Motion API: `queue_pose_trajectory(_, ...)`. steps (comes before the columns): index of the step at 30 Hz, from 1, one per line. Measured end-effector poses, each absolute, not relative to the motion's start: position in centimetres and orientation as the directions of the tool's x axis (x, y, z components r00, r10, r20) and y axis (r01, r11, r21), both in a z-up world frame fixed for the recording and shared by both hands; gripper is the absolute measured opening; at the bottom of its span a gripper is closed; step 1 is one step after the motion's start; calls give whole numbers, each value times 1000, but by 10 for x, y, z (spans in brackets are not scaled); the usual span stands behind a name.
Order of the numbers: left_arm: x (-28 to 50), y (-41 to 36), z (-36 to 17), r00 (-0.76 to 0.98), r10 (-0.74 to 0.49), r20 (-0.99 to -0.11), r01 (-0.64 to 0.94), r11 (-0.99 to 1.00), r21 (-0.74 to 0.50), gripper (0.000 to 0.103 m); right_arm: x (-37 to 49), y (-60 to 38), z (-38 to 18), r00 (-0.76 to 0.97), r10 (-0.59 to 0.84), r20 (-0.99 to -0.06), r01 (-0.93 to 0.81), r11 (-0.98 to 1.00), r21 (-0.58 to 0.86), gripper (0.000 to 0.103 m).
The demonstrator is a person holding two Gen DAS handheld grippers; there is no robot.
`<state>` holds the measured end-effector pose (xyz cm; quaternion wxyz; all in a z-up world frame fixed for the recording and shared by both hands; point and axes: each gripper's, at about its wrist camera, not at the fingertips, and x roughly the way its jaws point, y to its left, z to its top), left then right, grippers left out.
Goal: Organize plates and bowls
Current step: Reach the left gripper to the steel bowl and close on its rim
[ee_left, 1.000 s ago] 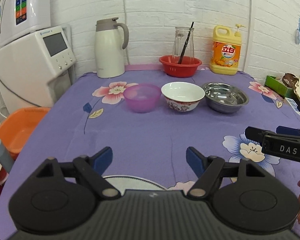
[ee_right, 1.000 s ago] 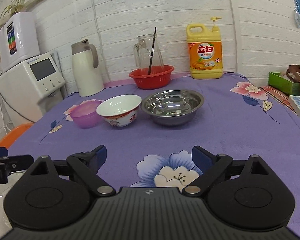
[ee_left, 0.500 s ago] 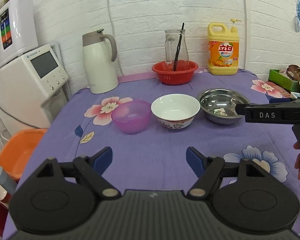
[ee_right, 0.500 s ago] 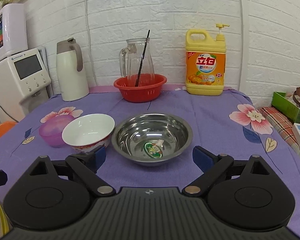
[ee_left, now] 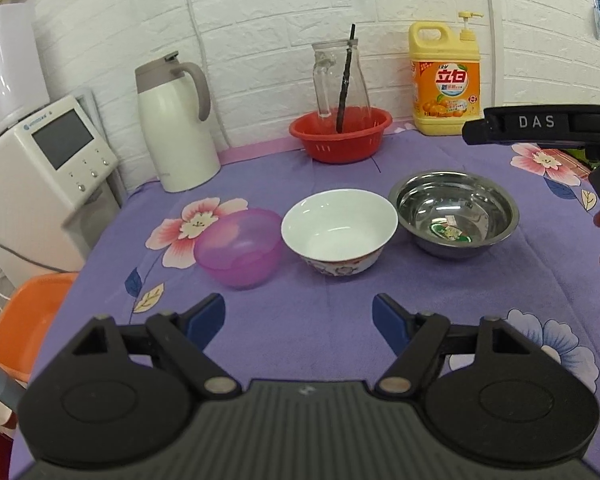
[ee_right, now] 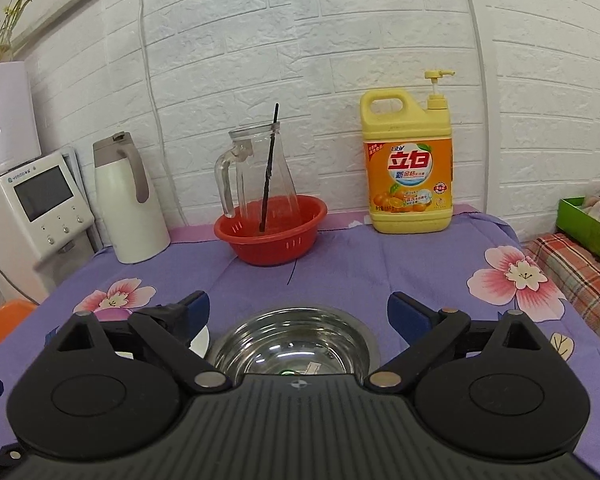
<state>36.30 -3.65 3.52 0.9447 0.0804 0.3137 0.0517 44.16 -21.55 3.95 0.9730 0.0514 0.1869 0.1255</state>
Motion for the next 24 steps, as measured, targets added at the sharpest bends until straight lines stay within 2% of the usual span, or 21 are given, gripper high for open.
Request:
queue_pose_trajectory(5,379,-43,28,780,130,-612,-23,984,179,75,452,-220,30,881,249,-401,-215,968,127,103)
queue_pose_trajectory(8,391,-42,29,767,67,-638,18,992,126,75,457,-225,25,877,233,-421,-198,972,125,103)
queue_pose_trajectory(11,412,-31,39,738,-83,-670,59,997,-58,75,466,-235,19,869,205,-451,-162,978,132,103)
queue_pose_trajectory(14,436,-24,47,714,-231,-661,75,964,-255,75,473,-246,13,856,190,-481,-131,979,154,103)
queue_pose_trajectory(21,479,-36,26,611,-384,-693,41,889,-456,75,487,-252,-7,809,214,-548,-133,974,184,103)
queue_pose_trajectory(24,492,-41,12,590,-392,-706,3,875,-484,75,490,-252,-13,800,200,-566,-120,977,175,103)
